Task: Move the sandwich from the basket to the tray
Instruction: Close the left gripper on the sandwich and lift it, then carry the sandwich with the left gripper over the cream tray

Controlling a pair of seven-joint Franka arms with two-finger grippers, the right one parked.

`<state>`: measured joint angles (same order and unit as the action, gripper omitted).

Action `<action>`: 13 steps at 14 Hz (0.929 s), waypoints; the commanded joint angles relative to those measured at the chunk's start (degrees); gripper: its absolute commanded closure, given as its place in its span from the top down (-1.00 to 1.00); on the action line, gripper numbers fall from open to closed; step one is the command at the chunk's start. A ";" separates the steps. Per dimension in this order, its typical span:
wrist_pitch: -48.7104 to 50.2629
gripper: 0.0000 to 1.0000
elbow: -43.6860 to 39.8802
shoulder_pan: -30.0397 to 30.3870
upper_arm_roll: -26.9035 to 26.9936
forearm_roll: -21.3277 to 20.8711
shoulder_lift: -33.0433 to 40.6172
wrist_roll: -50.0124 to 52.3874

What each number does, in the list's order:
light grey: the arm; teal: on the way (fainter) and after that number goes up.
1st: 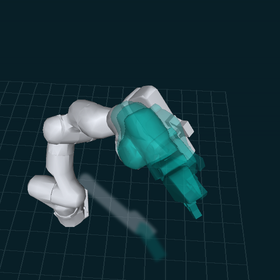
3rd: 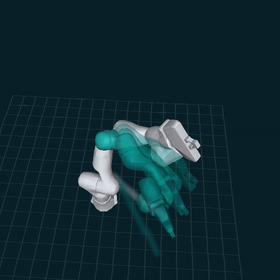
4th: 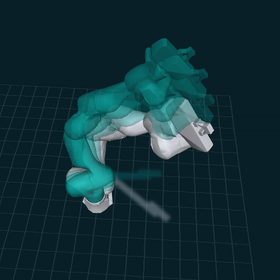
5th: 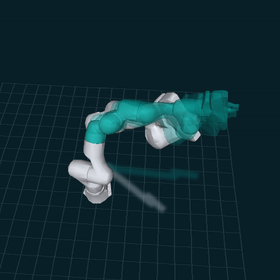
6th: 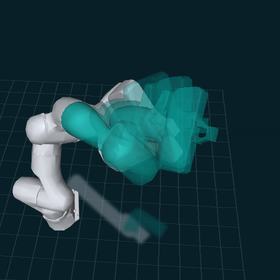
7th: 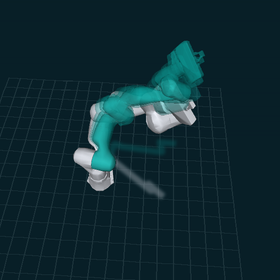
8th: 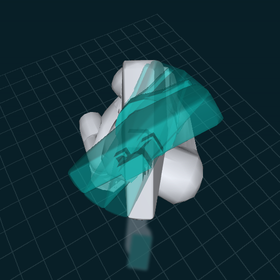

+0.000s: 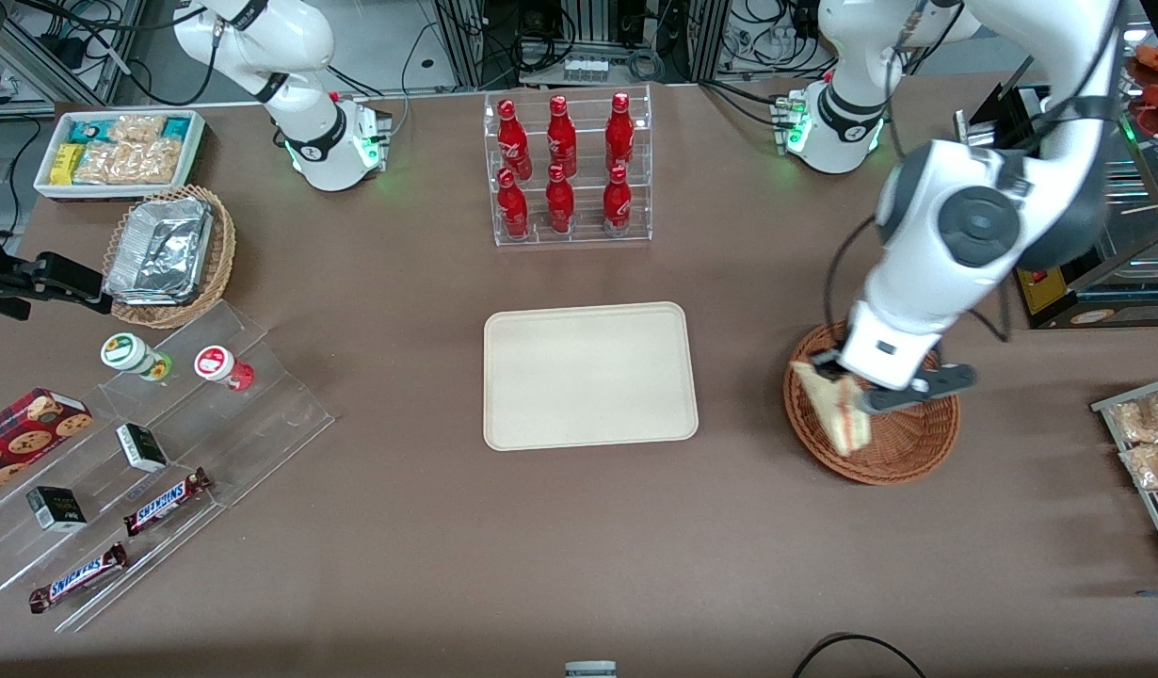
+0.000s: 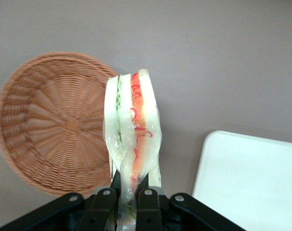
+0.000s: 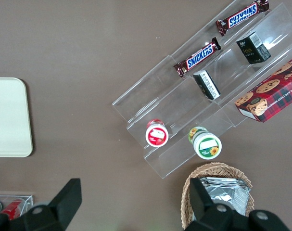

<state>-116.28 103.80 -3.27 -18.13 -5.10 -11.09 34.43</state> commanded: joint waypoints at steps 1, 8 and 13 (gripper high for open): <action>1.05 -1.00 -4.30 0.28 -5.23 -0.18 -4.01 0.72; 0.35 -1.00 -13.53 -4.61 -15.54 -2.28 -18.42 5.38; -0.70 -1.00 -21.18 -12.98 -14.74 -10.45 -28.27 13.11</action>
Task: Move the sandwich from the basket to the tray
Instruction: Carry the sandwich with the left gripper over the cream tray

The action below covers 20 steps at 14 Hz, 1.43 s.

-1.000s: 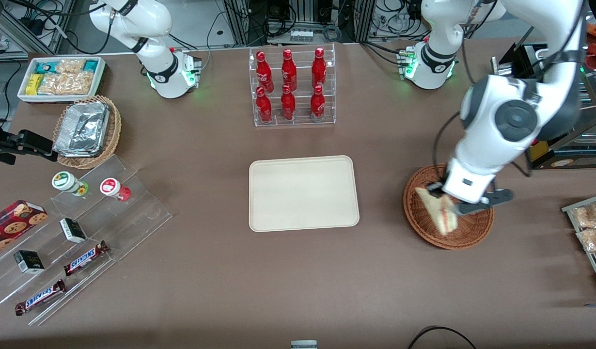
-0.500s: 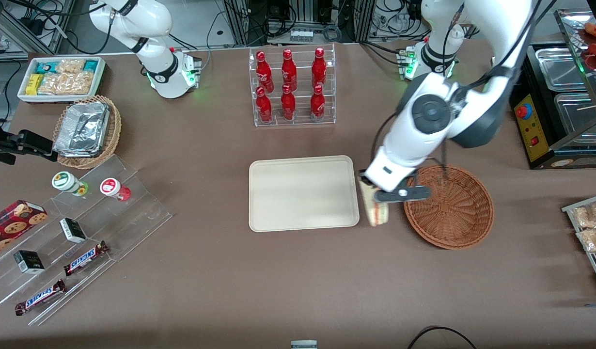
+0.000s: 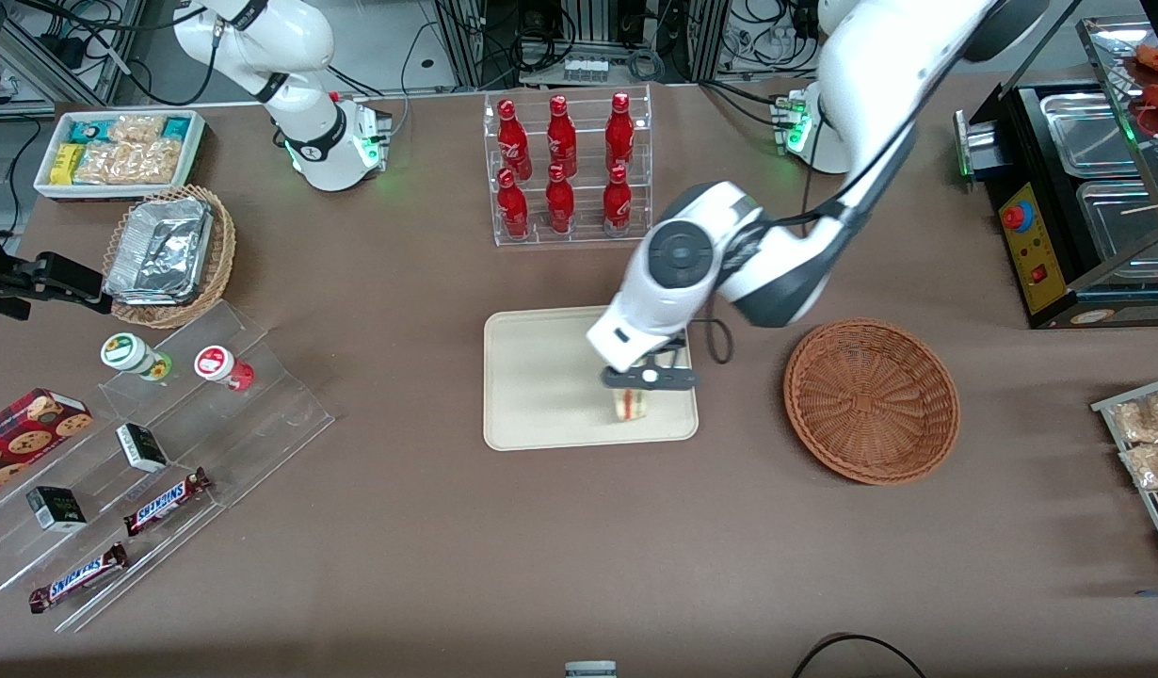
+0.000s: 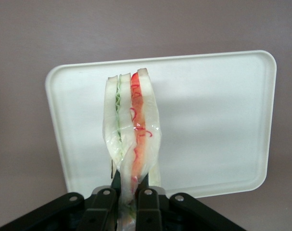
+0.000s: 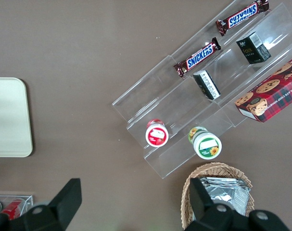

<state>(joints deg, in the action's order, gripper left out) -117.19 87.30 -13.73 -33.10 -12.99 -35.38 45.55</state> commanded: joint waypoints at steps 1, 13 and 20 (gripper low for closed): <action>-2.41 -1.00 -4.25 -3.06 0.23 -3.01 -4.69 2.43; -6.74 -0.93 -4.07 -5.96 0.32 -9.69 -10.68 6.48; -0.70 1.00 -4.68 -5.26 0.32 -9.43 -7.18 6.92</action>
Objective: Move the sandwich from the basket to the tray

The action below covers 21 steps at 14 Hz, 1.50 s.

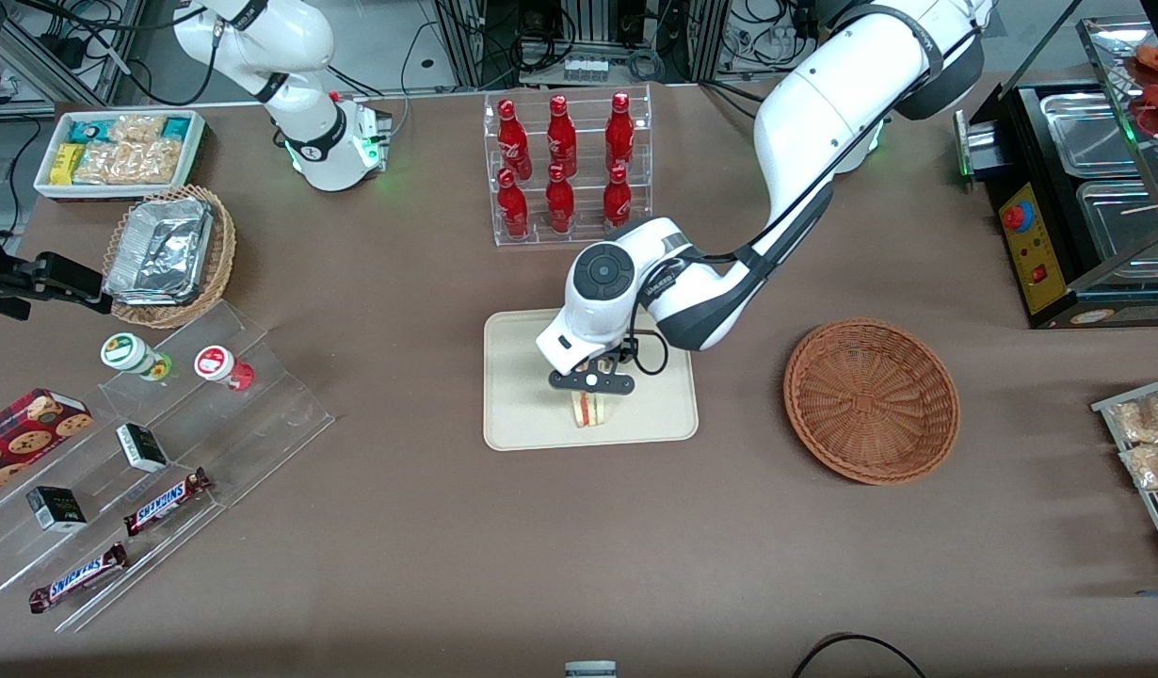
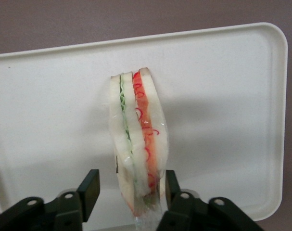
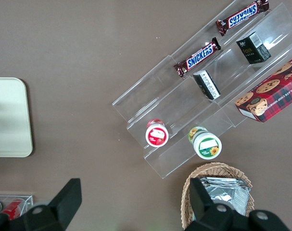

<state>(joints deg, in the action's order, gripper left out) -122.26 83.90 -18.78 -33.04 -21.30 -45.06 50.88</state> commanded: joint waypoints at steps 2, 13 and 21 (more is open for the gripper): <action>8.42 1.00 -1.64 1.28 0.17 -0.32 6.72 2.72; 28.11 1.00 -0.76 20.96 -0.27 8.56 27.73 -5.07; 34.53 1.00 -0.58 28.54 2.26 12.42 33.63 -21.15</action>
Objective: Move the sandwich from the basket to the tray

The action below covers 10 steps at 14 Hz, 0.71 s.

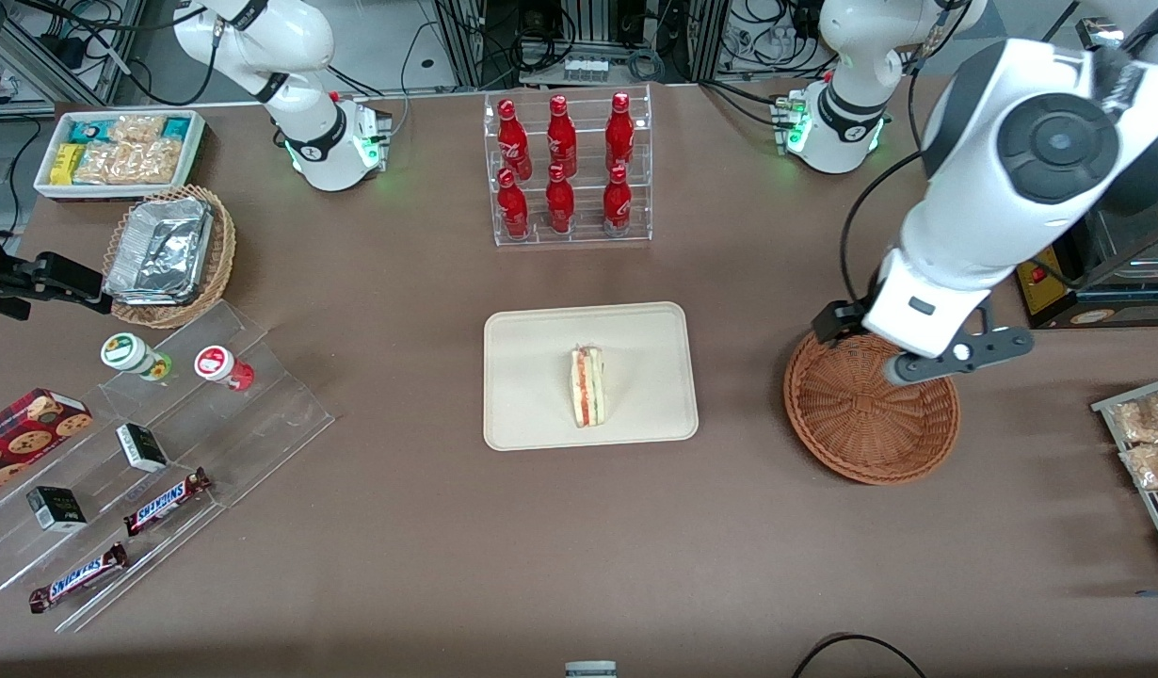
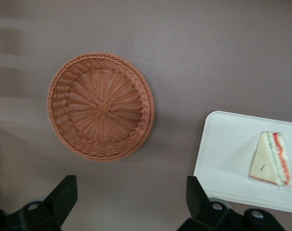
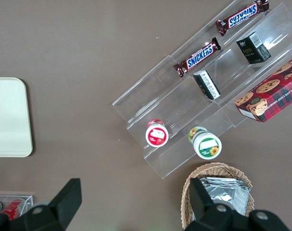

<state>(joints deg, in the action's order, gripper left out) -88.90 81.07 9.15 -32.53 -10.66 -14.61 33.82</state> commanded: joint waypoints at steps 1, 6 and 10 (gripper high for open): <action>1.53 1.00 2.25 -0.53 5.07 3.08 3.97 -6.29; 1.62 1.00 8.22 -12.13 24.76 8.37 12.05 -18.24; 2.58 1.00 11.21 -14.08 31.20 8.55 16.09 -24.84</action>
<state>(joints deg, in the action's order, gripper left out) -86.91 89.05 -3.40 -4.02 -2.95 -1.87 11.77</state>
